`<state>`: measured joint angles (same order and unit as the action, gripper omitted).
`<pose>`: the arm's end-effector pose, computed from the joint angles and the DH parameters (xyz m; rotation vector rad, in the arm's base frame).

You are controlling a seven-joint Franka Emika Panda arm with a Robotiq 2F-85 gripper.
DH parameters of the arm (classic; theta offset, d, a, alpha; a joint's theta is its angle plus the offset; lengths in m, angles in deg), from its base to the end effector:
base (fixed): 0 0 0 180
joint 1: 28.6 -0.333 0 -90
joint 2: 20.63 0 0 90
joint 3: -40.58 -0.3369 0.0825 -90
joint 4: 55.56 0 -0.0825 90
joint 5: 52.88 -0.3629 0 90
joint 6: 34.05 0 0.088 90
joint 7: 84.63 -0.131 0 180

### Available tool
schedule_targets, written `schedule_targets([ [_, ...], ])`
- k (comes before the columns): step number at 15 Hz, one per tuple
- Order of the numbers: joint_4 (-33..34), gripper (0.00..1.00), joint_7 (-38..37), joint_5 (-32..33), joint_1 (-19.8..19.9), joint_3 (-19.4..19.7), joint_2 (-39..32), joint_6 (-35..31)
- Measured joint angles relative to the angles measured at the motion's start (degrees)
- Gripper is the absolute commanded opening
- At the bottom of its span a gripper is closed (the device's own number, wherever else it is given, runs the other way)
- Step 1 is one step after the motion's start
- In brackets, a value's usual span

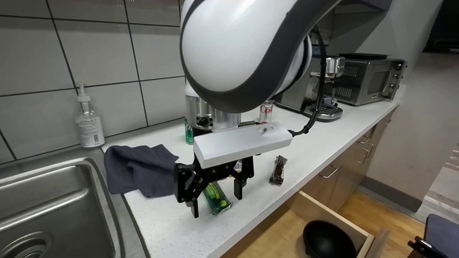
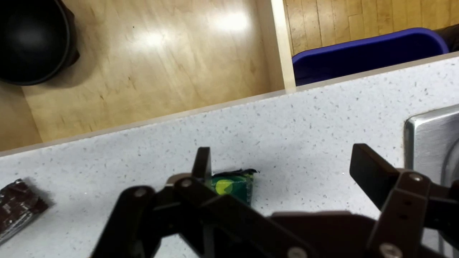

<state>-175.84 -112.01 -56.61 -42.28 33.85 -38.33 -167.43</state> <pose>0.5269 0.1973 0.2781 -3.0834 0.2664 0.1627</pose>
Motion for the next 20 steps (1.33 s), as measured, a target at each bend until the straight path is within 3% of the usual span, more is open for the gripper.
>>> schedule_targets([
  [8, -0.1, 1.0, 0.0, 0.0, 0.0, 0.0, -0.3, -0.2],
  [12, -0.8, 1.0, 0.1, 0.1, 0.3, 2.1, -0.4, -1.6],
  [20, -0.7, 1.0, 5.4, 0.1, 2.9, 3.9, -2.5, -4.5],
])
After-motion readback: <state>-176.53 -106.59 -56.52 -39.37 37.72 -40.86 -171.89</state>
